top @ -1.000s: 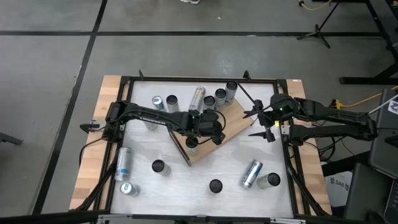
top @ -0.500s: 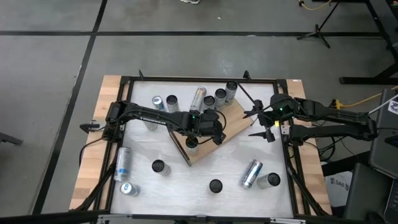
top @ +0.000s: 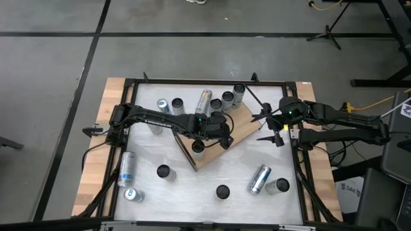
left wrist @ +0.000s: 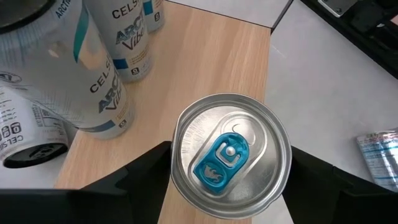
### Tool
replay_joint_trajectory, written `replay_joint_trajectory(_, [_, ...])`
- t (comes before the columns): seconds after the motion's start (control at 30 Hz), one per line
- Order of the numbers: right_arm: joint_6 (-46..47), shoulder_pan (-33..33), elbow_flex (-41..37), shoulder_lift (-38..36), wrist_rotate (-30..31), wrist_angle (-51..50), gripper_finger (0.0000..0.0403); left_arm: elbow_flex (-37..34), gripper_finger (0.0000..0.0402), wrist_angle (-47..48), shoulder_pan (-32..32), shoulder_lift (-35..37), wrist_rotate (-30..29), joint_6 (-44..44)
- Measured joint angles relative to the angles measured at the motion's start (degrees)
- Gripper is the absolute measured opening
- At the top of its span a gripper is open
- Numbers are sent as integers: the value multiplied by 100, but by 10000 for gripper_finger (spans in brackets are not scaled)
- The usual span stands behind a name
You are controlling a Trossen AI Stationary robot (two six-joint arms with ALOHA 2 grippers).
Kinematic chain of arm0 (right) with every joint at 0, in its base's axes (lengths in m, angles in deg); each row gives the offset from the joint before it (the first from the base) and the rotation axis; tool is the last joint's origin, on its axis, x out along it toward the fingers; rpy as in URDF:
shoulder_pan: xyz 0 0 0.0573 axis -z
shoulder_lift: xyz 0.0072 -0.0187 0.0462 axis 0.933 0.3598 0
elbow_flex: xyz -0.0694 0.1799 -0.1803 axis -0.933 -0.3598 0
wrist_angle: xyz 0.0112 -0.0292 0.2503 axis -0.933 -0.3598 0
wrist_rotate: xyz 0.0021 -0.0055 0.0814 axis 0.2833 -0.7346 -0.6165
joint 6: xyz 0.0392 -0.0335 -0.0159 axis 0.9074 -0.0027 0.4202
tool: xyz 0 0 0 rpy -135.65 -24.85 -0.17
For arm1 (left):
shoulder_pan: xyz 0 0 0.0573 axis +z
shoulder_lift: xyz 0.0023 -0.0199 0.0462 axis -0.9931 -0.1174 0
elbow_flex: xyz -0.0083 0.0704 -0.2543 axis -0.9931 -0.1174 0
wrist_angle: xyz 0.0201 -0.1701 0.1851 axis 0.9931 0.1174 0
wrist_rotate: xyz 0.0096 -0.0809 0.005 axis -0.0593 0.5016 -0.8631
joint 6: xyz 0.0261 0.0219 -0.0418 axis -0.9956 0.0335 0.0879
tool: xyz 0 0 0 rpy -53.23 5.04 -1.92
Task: Place canned beverage on shelf
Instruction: Put the blue soda can on the shelf
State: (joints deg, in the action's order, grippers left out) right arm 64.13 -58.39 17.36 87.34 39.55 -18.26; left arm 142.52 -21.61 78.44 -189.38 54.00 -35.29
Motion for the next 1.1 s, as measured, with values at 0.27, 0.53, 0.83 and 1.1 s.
replay_joint_trajectory(0.27, [0, 0, 0, 0, -2, 0, 370, 0, 259, 1, 19, 0, 15, 6])
replay_joint_trajectory(0.53, [0, 0, 0, 0, -2, 0, 370, 0, 259, 3, 19, 0, 13, 16])
replay_joint_trajectory(0.83, [0, 0, 0, 0, -2, 0, 370, -7, 259, -106, 19, 0, 14, 5])
replay_joint_trajectory(1.1, [0, 0, 0, 0, -2, 0, 370, -9, 259, -163, 19, 0, -2, 5])
